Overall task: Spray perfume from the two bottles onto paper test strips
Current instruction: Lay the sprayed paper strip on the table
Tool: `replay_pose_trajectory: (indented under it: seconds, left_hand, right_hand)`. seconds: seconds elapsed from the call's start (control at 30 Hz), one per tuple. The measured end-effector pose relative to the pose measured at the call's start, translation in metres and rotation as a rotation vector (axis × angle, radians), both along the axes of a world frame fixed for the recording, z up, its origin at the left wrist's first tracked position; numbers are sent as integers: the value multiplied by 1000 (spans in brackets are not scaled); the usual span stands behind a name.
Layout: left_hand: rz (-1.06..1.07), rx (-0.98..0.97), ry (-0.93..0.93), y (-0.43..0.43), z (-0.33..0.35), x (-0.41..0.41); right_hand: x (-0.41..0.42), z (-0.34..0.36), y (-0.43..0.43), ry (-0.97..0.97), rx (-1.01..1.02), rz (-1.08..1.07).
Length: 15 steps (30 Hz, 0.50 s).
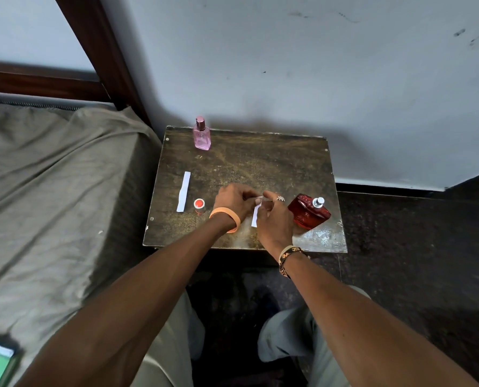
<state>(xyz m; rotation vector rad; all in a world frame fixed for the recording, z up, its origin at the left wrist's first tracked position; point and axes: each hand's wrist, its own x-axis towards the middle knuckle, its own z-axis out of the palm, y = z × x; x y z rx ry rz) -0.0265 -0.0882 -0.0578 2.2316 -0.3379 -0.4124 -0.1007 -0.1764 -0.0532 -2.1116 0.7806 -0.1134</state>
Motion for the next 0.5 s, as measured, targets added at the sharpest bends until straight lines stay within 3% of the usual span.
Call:
replay_pose_trajectory:
  seconds: [0.3, 0.4, 0.5]
  left_hand:
    - [239, -337, 195, 15, 65, -12]
    - [254, -380, 422, 18, 103, -22]
    - [269, -532, 516, 18, 130, -30]
  right_hand:
    - [-2, 59, 8, -182, 337, -35]
    - [-7, 83, 6, -241, 336, 39]
    - [-16, 106, 4, -264, 296, 119]
